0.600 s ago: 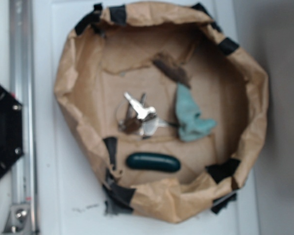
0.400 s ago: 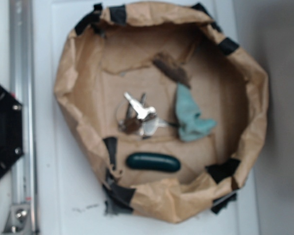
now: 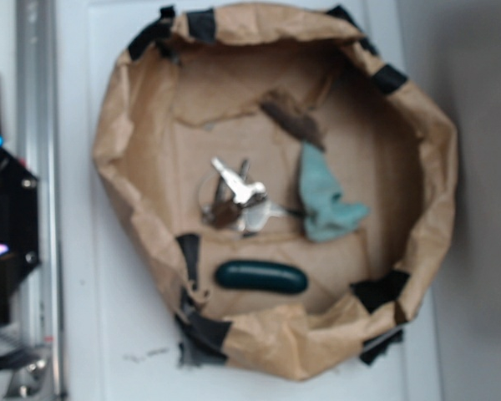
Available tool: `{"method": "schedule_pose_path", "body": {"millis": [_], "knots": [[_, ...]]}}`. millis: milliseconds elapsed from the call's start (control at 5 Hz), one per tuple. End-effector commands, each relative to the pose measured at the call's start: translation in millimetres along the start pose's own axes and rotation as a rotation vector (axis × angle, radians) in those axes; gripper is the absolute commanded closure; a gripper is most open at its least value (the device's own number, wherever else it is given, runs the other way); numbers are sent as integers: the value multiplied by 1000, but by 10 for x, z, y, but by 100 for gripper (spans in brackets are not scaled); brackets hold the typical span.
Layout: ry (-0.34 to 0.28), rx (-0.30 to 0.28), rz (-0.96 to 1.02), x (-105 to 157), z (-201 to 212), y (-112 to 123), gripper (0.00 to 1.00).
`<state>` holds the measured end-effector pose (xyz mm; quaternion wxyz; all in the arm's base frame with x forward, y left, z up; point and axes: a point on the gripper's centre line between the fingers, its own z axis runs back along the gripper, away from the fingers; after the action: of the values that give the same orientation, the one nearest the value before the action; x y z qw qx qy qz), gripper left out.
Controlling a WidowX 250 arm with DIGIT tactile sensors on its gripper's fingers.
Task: Grab the wood chip.
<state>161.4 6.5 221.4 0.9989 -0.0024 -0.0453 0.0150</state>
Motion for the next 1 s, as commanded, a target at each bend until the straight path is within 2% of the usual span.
{"method": "schedule_pose_path", "body": {"millis": [0,200,400,600,800], "knots": [[18,70,-136,770,-758,-15,0],[11,64,-214,936,-1198,57,0],[24,83,-299,906,-1478,143,0],[13,65,-461,973,-1578,348,0],[17,62,-494,1100,-1522,486,0]]}}
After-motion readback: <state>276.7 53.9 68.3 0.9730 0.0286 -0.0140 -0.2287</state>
